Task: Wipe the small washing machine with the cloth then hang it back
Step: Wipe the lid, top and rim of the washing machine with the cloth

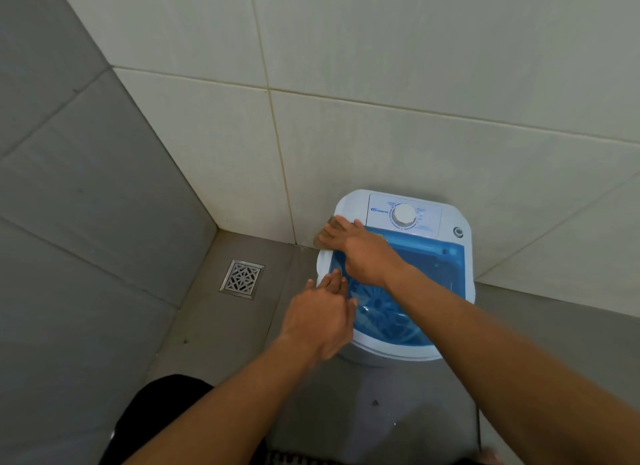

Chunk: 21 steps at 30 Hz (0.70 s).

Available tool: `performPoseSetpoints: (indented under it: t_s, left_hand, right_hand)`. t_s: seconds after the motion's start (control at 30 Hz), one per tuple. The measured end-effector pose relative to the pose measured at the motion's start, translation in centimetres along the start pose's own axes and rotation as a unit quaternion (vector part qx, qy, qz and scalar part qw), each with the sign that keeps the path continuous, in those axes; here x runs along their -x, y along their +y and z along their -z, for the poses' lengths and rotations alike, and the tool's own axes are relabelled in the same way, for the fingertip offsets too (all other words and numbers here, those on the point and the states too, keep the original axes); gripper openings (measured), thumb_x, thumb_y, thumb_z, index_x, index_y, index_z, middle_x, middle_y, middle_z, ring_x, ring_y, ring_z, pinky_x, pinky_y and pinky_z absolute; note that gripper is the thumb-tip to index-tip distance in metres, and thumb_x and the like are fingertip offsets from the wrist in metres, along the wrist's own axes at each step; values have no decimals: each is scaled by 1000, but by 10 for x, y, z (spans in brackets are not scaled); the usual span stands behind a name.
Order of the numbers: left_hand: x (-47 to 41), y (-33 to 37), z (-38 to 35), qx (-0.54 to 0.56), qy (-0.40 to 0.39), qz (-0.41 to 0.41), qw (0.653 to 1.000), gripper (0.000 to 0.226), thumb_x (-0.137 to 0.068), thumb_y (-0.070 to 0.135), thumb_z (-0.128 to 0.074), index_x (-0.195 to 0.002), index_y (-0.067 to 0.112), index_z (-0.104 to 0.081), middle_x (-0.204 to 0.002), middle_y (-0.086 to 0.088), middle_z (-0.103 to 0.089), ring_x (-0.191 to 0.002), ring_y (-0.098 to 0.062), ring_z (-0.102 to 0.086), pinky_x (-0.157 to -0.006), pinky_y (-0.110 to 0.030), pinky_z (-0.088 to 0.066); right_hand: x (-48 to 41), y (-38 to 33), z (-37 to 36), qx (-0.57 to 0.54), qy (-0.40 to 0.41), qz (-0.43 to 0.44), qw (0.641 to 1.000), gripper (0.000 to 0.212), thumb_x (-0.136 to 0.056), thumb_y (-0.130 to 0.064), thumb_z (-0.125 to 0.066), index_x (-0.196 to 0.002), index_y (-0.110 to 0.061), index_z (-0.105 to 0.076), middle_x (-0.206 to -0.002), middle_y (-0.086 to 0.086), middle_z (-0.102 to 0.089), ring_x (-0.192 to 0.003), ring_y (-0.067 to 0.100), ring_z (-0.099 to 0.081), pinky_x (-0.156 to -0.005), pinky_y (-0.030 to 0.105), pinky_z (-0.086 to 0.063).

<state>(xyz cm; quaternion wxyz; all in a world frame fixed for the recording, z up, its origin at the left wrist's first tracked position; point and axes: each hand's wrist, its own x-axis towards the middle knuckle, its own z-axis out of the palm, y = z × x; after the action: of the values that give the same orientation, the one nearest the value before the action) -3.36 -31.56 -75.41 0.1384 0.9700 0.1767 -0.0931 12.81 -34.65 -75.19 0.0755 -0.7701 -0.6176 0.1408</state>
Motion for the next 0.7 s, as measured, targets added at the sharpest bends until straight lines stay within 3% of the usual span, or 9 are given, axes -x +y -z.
performPoseSetpoints:
  t_s: [0.17,0.27,0.4,0.57,0.7]
  left_hand:
    - [0,-3,0,5,-1,-8,1000,55,-102,37,-21,-146,7,-34,-153,-11,-36,-137,-24,-39,-115,-45,-26]
    - [0,-3,1,7,-8,-11,1000,56,-102,38,-18,-147,7,-32,-156,-12,-32,-140,-22,-35,-117,-44,-24]
    - [-1,-4,0,10,-7,-8,1000,56,-102,37,-19,-148,8,-31,-156,-11,-32,-140,-22,-35,-117,-45,-23]
    - [-1,-7,-5,7,-8,-11,1000,57,-102,39,-17,-149,10,-31,-157,-8,-30,-143,-20,-31,-118,-47,-22]
    - [2,-9,-7,22,-19,-9,1000,58,-102,40,-14,-152,12,-25,-160,-5,-23,-147,-16,-21,-120,-45,-18]
  right_hand:
    - [35,23,-8,-25,-28,38,999,86,-77,15,-48,-152,-21,-26,-161,-3,-13,-147,10,3,-121,33,1]
    - [39,38,-11,4,18,-23,1000,86,-78,13,-49,-153,-19,-21,-162,2,-11,-149,18,1,-122,40,-6]
    - [11,18,-15,48,72,-77,993,82,-81,3,-54,-153,-13,-18,-161,8,-16,-150,25,0,-118,36,3]
    - [-15,20,-4,68,6,-2,998,75,-85,-4,-49,-153,-16,-20,-161,5,-17,-149,22,-1,-119,39,0]
    - [-25,43,14,112,11,-50,992,75,-88,-3,-48,-153,-13,-15,-162,8,-13,-149,25,-2,-120,40,-4]
